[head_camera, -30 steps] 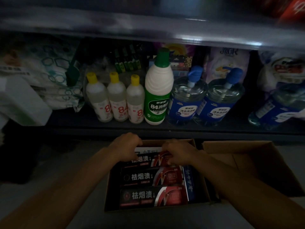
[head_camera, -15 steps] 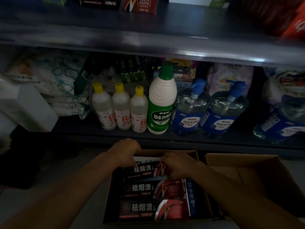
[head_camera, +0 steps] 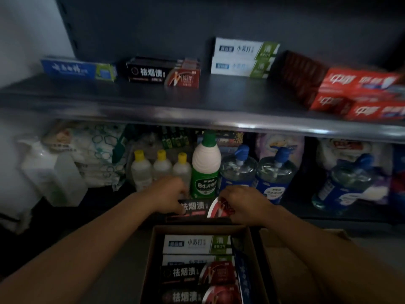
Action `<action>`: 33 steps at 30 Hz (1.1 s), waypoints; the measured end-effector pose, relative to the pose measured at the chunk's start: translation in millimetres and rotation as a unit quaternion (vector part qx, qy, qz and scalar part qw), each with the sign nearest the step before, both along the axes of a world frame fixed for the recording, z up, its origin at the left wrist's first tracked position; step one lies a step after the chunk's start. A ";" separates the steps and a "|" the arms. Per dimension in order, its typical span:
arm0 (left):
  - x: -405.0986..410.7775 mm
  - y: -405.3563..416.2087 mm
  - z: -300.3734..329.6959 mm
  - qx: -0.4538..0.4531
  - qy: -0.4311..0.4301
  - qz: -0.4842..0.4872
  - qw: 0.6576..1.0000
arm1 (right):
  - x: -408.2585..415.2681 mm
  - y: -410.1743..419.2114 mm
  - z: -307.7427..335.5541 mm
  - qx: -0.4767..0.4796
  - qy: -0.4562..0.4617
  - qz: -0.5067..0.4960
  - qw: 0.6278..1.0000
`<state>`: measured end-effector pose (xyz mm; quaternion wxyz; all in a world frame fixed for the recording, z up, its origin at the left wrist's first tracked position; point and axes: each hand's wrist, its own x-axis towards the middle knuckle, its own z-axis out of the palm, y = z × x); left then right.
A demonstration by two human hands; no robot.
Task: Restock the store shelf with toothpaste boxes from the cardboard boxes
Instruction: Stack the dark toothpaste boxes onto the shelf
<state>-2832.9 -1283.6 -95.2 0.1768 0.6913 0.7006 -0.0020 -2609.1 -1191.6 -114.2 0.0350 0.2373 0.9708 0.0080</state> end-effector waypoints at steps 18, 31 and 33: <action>-43.6 -10.2 204.8 0.099 -0.071 0.056 0.991 | -16.2 -3.2 191.0 0.258 0.162 0.014 0.952; -107.4 19.5 225.0 0.260 0.002 0.139 0.956 | -93.3 40.6 230.9 0.135 0.158 -0.018 0.978; -117.3 29.0 224.4 0.273 0.013 0.145 0.951 | -109.0 52.3 233.8 0.130 0.157 -0.024 0.979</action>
